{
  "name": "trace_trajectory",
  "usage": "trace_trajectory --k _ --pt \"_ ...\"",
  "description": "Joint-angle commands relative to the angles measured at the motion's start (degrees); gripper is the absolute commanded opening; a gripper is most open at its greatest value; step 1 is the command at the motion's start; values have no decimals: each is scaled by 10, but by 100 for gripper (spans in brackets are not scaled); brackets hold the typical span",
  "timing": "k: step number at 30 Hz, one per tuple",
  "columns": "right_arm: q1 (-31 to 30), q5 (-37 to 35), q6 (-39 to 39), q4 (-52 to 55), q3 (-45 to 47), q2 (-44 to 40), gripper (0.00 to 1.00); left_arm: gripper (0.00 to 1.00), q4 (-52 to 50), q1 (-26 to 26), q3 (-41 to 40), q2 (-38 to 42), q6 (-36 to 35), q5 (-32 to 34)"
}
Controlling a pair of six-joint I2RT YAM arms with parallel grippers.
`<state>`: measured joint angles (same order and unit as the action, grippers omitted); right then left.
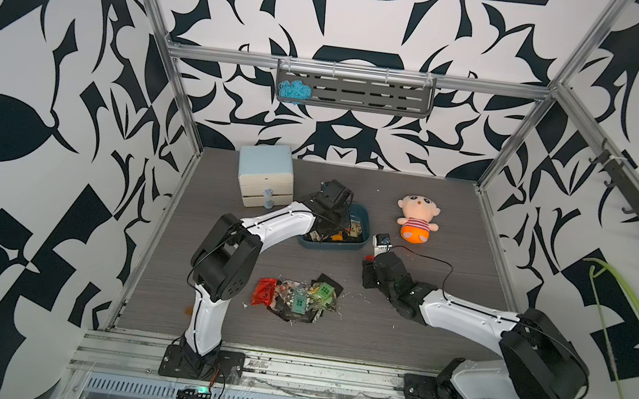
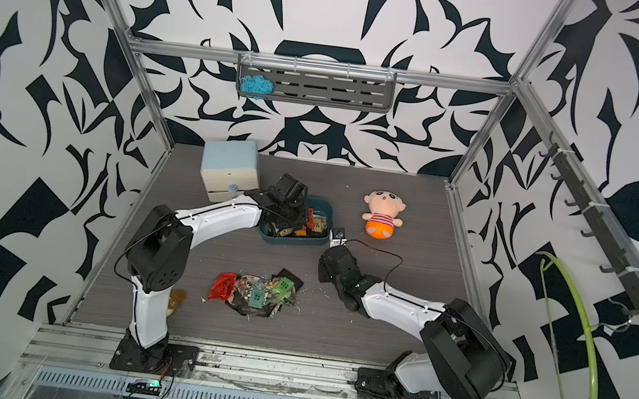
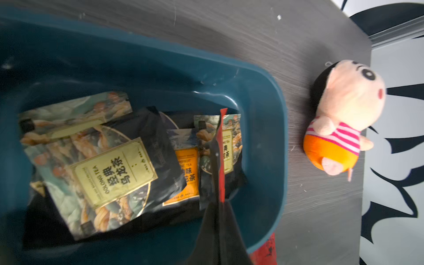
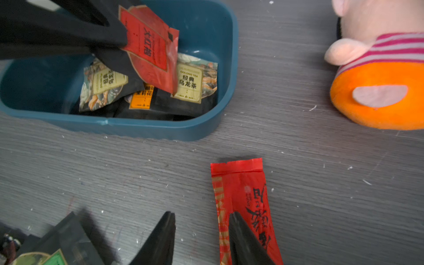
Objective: Put the tea bags into the storage box
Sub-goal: Place the tea bag in the storage box.
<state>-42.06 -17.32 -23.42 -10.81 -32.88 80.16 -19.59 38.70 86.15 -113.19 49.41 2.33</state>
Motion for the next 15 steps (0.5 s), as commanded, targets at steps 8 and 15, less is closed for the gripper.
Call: trace_trajectory --k 8,15 --pt "2 27 4 -11 -28 8 43 11 4 -8 -48 14 -10 7" --pt "2 41 10 -4 -35 17 43 45 21 -8 -107 84 -17 31"
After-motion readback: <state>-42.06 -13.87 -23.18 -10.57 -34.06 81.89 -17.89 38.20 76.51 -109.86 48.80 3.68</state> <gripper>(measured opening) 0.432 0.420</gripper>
